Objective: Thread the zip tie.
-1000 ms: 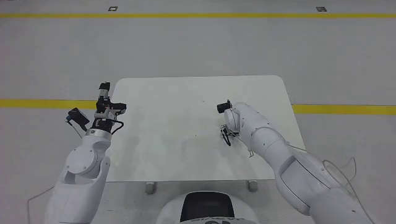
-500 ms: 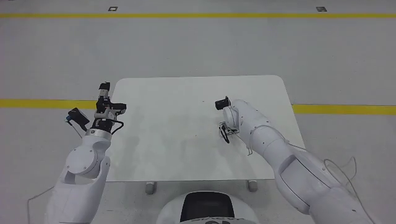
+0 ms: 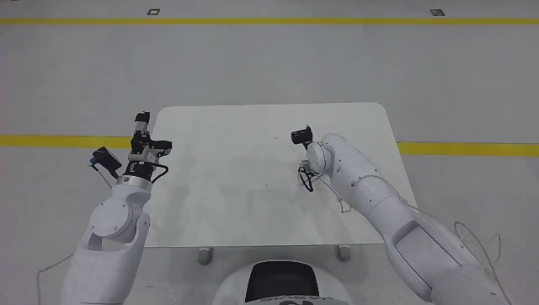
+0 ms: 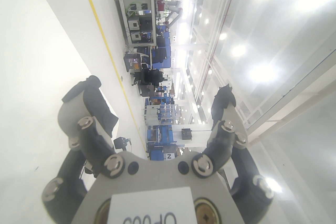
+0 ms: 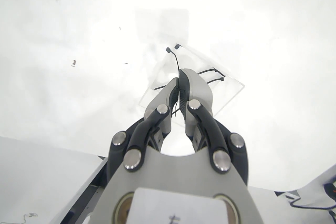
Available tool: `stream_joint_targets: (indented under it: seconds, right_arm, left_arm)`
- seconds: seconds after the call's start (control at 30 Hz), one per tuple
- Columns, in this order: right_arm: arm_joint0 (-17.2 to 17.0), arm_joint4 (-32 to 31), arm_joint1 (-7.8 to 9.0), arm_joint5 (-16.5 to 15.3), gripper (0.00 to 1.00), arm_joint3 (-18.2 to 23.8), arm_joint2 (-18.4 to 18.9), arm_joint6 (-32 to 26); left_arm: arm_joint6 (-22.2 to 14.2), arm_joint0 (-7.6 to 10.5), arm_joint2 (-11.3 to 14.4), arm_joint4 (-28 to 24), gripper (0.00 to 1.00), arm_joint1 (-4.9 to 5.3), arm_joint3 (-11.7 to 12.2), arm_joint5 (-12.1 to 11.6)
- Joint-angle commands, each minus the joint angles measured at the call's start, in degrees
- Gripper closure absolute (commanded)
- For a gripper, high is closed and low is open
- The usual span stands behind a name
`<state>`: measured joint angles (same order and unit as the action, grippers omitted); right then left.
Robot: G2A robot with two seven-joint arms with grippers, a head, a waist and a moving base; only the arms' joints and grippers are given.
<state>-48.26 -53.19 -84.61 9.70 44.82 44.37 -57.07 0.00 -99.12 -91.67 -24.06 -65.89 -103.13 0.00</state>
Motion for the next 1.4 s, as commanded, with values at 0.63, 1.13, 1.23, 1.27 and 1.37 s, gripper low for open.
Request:
stream_joint_targets:
  seconds: [0.63, 1.13, 1.23, 1.27, 1.37]
  right_arm:
    - [-16.6, 7.6, 9.14, -16.3, 1.00, 23.2, 22.4, -3.0]
    - [-19.1, 17.8, 11.32, -27.4, 1.00, 22.7, 27.7, -4.6]
    - [-19.4, 20.1, 11.69, -29.2, 1.00, 22.9, 27.9, -5.2]
    - [-19.6, 21.7, 11.80, -29.2, 1.00, 23.7, 27.8, -5.5]
    - [-20.0, 24.1, 12.10, -29.2, 1.00, 24.8, 27.6, -6.2]
  left_arm:
    - [0.0, 0.00, 0.0, 0.0, 0.00, 0.00, 0.0, 0.0]
    - [0.0, 0.00, 0.0, 0.0, 0.00, 0.00, 0.0, 0.0]
    - [0.0, 0.00, 0.0, 0.0, 0.00, 0.00, 0.0, 0.0]
    - [0.0, 0.00, 0.0, 0.0, 0.00, 0.00, 0.0, 0.0]
    - [0.0, 0.00, 0.0, 0.0, 0.00, 0.00, 0.0, 0.0]
